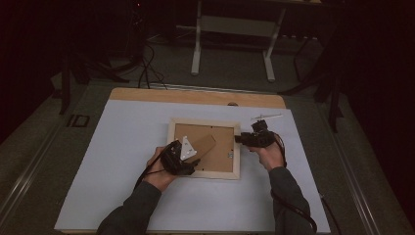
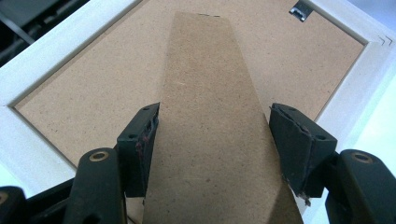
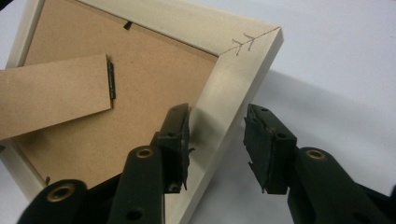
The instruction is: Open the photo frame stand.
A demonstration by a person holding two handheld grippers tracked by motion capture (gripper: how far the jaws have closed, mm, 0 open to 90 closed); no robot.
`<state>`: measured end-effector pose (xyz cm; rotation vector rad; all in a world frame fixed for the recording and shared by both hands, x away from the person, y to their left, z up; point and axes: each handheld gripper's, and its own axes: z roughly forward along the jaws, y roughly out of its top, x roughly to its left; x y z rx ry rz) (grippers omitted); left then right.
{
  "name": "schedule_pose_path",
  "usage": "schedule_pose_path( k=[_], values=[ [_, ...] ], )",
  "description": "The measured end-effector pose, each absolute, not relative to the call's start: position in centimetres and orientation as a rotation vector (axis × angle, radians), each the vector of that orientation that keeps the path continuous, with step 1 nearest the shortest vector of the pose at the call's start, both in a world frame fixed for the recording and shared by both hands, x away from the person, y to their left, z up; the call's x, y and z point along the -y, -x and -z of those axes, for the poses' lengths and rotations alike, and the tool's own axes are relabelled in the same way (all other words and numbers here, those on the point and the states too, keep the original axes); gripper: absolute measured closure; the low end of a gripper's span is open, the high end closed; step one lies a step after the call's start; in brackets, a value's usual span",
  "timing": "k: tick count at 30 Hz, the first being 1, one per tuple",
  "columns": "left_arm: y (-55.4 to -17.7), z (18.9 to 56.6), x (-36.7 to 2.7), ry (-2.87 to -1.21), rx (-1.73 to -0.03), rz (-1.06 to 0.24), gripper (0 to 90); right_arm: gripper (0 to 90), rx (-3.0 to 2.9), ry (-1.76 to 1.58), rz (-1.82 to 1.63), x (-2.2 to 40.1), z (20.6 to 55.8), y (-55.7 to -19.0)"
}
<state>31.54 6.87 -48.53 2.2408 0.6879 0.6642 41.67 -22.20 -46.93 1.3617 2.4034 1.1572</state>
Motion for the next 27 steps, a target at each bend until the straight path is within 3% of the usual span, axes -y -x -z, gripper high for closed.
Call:
schedule_pose_path(
  k=[18,27],
  values=[
    [-29.9,48.6,-6.5,-2.203,-0.578,-0.822,38.5,53.9,-2.455,-1.459,-1.376,23.8,46.5,-43.1],
    [-30.2,48.8,-7.0,-2.187,-0.592,-0.788,38.3,57.0,-2.458,-1.442,-1.362,23.5,46.2,-43.0]
  ],
)
